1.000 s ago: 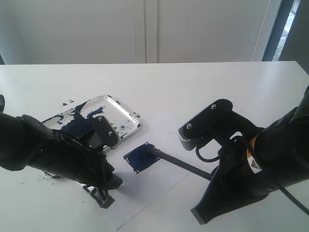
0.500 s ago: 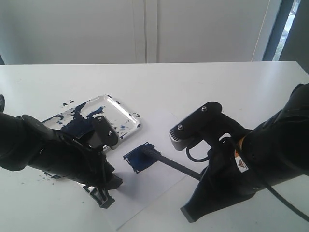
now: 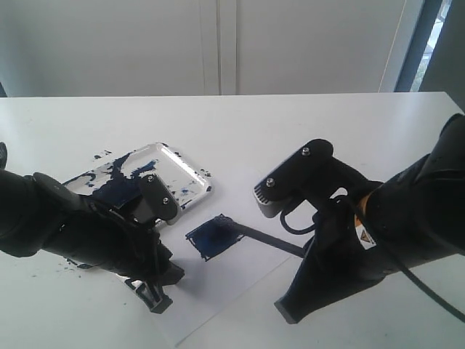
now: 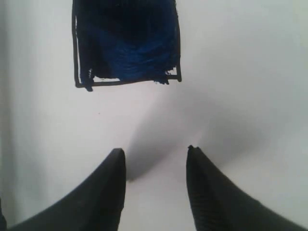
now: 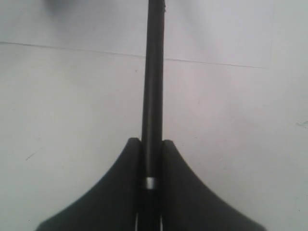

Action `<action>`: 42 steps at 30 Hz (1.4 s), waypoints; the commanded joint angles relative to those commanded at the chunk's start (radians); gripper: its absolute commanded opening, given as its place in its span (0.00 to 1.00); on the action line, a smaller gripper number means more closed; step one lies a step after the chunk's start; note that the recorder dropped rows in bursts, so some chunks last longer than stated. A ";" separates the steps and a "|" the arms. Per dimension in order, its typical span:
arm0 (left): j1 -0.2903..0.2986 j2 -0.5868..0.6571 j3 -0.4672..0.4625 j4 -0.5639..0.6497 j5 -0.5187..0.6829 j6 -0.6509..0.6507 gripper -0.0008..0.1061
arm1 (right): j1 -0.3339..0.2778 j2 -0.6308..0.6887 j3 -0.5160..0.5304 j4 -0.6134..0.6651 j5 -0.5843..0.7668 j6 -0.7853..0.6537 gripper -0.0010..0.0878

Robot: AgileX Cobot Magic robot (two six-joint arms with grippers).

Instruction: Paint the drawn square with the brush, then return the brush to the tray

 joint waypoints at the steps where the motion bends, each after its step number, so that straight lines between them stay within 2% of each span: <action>1: 0.000 0.000 0.000 0.000 0.000 0.000 0.45 | 0.000 0.005 0.000 0.000 0.000 0.000 0.01; 9: 0.000 0.000 0.000 0.000 0.000 0.000 0.45 | 0.000 -0.024 -0.016 -0.006 0.000 0.000 0.01; 18: 0.000 -0.005 0.000 -0.004 -0.022 0.000 0.45 | 0.000 -0.182 -0.080 -0.009 0.077 0.000 0.01; 28: 0.000 -0.170 -0.002 -0.010 -0.029 -0.005 0.45 | 0.000 -0.222 -0.080 -0.006 0.178 -0.004 0.01; 36: 0.000 -0.236 -0.002 -0.012 -0.027 -0.005 0.45 | 0.000 -0.222 -0.076 0.179 0.234 -0.115 0.01; 42: 0.000 -0.236 -0.002 -0.012 0.025 -0.032 0.45 | 0.000 -0.211 -0.050 0.181 0.242 -0.115 0.01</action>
